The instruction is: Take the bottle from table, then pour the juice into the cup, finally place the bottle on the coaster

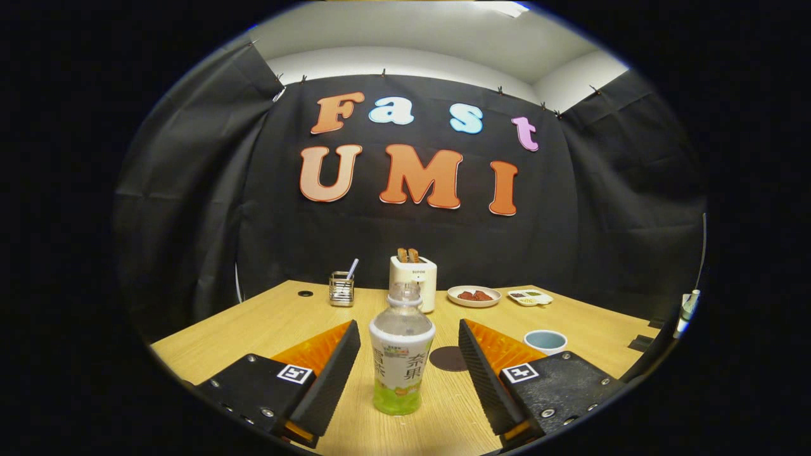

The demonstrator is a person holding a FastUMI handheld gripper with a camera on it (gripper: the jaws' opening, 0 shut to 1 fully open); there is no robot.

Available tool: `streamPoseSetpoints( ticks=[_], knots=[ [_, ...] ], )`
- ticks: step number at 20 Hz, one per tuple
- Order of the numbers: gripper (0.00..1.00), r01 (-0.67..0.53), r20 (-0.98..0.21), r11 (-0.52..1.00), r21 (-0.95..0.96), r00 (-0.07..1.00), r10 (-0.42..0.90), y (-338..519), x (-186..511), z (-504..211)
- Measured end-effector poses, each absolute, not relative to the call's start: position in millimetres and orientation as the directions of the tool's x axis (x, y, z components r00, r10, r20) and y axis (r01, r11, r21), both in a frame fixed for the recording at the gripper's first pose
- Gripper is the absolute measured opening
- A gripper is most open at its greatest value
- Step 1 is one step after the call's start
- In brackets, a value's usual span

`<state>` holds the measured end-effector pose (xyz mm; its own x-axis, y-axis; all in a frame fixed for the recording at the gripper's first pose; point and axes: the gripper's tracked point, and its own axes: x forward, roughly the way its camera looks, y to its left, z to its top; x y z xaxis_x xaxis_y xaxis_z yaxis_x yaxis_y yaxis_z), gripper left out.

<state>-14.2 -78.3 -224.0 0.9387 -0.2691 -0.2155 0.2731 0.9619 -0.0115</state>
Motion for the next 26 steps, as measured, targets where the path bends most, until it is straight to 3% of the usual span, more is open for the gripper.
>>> streamPoseSetpoints(
  ticks=[7, 11, 26],
  knots=[
    [0.87, 0.222, -0.311, 0.975, 0.005, 0.927, -0.21, -70, -1, -280],
    [0.68, 0.243, -0.339, 0.97, -0.007, 0.912, -0.231, -70, 4, -295],
    [0.58, 0.27, -0.323, 0.961, 0.065, 0.916, -0.236, -74, 14, -299]
  ],
)
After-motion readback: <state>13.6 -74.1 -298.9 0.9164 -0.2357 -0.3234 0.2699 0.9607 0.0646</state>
